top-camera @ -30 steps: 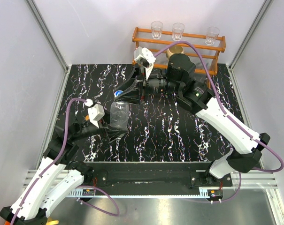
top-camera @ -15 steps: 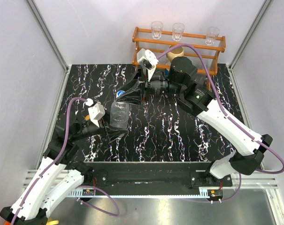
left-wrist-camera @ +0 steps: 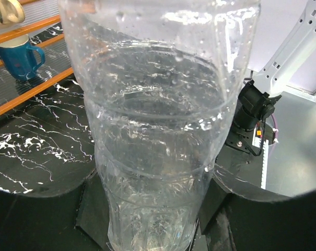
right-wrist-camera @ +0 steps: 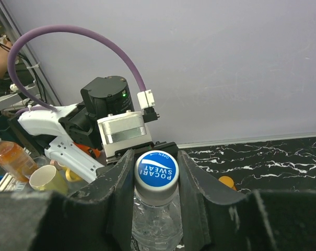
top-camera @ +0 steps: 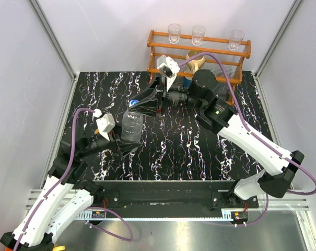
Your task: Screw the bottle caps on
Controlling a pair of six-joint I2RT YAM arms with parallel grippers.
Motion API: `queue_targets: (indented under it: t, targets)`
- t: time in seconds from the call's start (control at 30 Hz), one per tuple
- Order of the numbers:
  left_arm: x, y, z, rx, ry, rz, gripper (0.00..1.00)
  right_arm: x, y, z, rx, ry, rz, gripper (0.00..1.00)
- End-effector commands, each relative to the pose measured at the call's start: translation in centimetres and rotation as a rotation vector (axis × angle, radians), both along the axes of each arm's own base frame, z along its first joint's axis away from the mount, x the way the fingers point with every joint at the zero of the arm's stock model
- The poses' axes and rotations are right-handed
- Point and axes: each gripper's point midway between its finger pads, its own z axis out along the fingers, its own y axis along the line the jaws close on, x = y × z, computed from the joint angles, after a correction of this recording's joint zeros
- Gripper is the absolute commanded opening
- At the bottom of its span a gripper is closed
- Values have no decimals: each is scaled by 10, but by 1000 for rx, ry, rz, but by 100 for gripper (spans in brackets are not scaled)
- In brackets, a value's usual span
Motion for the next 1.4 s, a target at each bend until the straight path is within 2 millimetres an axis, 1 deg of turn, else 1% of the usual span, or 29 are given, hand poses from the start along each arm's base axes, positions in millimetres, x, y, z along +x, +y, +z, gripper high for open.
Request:
queue_targets:
  t: [0.0, 0.03, 0.1, 0.13, 0.2, 0.23, 0.3, 0.37, 0.4, 0.43, 0.47, 0.5, 0.53, 0.57, 0.6, 0.67, 0.8, 0.87, 0.9, 0.93, 0.97, 1.03, 1.07, 1.13, 1.2, 1.23, 1.27, 1.33, 1.37]
  targets:
    - [27, 16, 48, -111, -131, 181, 43, -14, 2, -15, -44, 99, 48, 0]
    - [31, 19, 48, -110, -134, 207, 43, -10, 4, -17, -42, 108, 21, 0]
    - [36, 22, 48, -109, -138, 240, 43, -11, 12, -23, -55, 123, 5, 0]
    - [39, 24, 47, -107, -135, 258, 42, -5, 15, -23, -54, 126, -38, 0]
    - [47, 30, 46, -96, -134, 314, 41, 1, 22, -35, -97, 158, -91, 0]
    - [55, 36, 46, -88, -136, 367, 41, 4, 25, -31, -96, 149, -148, 0]
    - [60, 42, 43, -73, -132, 412, 41, 11, 32, -46, -161, 175, -216, 0]
    - [69, 50, 42, -60, -136, 477, 41, 21, 33, -49, -187, 188, -327, 0]
    - [71, 53, 41, -55, -134, 497, 40, 26, 36, -56, -204, 203, -360, 0]
    - [75, 57, 42, -52, -136, 529, 40, 36, 32, -58, -219, 213, -436, 0]
    - [78, 59, 39, -43, -132, 548, 40, 33, 35, -60, -234, 207, -450, 0]
    - [80, 62, 39, -37, -133, 563, 40, 36, 39, -68, -263, 190, -470, 0]
    - [83, 66, 39, -29, -139, 591, 40, 43, 35, -68, -283, 184, -537, 0]
    - [85, 68, 37, -20, -138, 602, 39, 39, 38, -69, -297, 172, -542, 0]
    - [86, 68, 36, -15, -137, 605, 39, 41, 42, -69, -310, 162, -556, 0]
    - [87, 71, 36, -13, -132, 625, 39, 45, 41, -76, -341, 173, -603, 0]
    - [89, 74, 34, -15, -125, 646, 39, 47, 46, -76, -332, 183, -684, 0]
    - [90, 76, 34, -14, -123, 658, 38, 47, 50, -83, -349, 189, -715, 6]
    - [91, 76, 35, -16, -122, 663, 38, 48, 50, -78, -335, 198, -752, 10]
    - [92, 77, 34, -18, -117, 667, 38, 47, 51, -80, -339, 201, -755, 13]
    - [91, 76, 35, -23, -115, 666, 38, 46, 55, -81, -337, 208, -752, 18]
    - [91, 75, 34, -27, -105, 661, 38, 44, 59, -75, -316, 227, -743, 30]
    - [91, 74, 34, -27, -103, 655, 38, 43, 60, -73, -310, 230, -739, 39]
    - [87, 71, 35, -34, -105, 629, 39, 41, 61, -62, -282, 237, -722, 51]
    - [84, 67, 36, -46, -105, 603, 39, 37, 60, -51, -257, 231, -700, 58]
    - [82, 64, 37, -51, -107, 578, 39, 37, 59, -46, -245, 230, -699, 60]
    - [79, 61, 38, -58, -110, 561, 39, 34, 54, -35, -221, 227, -694, 62]
    - [74, 53, 37, -67, -105, 508, 39, 30, 51, -25, -196, 217, -672, 65]
    - [72, 51, 39, -77, -108, 493, 39, 26, 45, -13, -168, 211, -657, 67]
